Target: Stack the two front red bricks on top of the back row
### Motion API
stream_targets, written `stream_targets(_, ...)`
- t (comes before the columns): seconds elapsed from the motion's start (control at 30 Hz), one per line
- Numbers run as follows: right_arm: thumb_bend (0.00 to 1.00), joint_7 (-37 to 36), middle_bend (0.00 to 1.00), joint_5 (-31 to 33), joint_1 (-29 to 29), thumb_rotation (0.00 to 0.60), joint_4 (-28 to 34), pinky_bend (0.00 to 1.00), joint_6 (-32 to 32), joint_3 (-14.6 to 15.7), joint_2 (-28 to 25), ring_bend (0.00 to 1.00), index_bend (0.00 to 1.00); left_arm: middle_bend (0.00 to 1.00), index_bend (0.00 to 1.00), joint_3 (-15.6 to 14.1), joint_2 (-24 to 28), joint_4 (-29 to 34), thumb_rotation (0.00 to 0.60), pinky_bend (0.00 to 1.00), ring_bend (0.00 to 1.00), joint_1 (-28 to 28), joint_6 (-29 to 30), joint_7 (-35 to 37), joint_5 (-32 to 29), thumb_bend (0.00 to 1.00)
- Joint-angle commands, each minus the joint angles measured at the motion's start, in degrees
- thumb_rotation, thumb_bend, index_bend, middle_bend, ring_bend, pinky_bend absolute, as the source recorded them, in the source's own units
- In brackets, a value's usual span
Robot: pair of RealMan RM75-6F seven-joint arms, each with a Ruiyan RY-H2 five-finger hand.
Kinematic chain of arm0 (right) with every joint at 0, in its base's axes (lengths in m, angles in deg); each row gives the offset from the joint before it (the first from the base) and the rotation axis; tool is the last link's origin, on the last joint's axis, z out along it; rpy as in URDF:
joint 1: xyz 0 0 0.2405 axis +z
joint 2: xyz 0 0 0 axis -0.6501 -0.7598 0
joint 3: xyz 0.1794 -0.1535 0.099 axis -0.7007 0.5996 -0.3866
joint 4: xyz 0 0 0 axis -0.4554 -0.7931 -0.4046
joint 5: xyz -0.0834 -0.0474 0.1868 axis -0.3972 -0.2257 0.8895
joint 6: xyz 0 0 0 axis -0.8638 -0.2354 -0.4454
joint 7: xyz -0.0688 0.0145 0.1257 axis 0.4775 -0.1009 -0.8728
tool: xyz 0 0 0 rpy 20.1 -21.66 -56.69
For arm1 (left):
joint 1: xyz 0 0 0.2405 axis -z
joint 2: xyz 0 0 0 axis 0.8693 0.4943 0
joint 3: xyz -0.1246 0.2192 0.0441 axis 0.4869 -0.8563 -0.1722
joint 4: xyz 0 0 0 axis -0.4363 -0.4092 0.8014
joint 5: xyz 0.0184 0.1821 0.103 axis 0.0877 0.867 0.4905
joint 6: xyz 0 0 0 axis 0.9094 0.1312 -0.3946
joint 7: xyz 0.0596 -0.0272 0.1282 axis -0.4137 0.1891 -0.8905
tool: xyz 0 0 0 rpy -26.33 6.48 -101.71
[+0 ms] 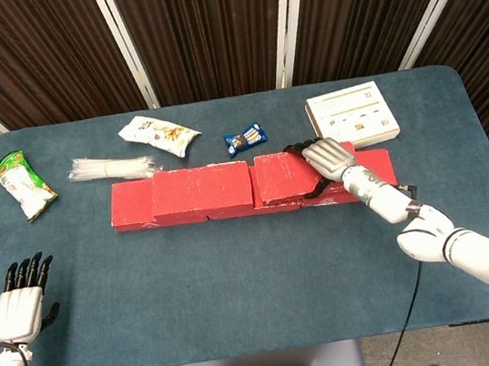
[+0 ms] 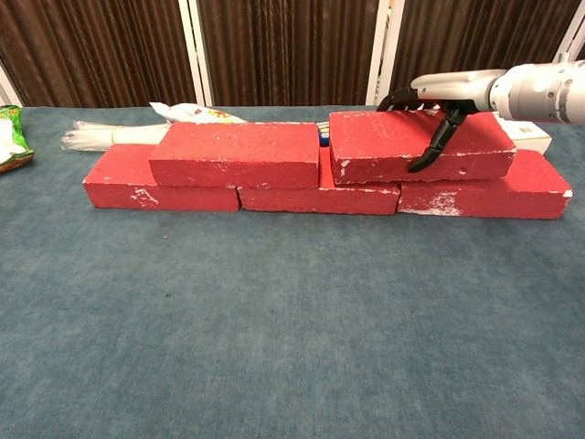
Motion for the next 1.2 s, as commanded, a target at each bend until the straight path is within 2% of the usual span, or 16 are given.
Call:
stream_targets(0.03,0.20,1.27,0.34,1.15,0.25,0.600,0.58,0.49,0.87,-0.31,0.01,0.25,0.24,0.00,0.00,0.09,0.11,-0.07,0.600,0.03,0.00,0.03,-0.38,0.00,-0.24,0.32)
stream_targets(0.4,0.20,3.97,0.30,3.89,0.62,0.600,2.25,0.48,2.06,-0.98,0.05,0.23,0.20,0.00,0.00,0.49,0.21,-0.34,0.600,0.03,0.00,0.08,-1.12,0.42,-0.73,0.32)
stream_targets(0.73,0.19,6.44,0.21,6.18,1.06,0.600,2.64,0.44,3.76,-1.36,0.27,0.14,0.00,0.00,0.00,0.57,0.35,-0.12,0.600,0.03,0.00,0.06,-1.34,0.26,-0.75,0.32)
stream_targets(1.2,0.12,7.31,0.15,7.28,1.22,0.600,3.19,0.39,4.12,-1.79,0.30,0.07,0.00,0.00,0.00,0.70,0.47,0.05,0.600,0.03,0.00,-0.02,-1.32,0.40,-0.68,0.32)
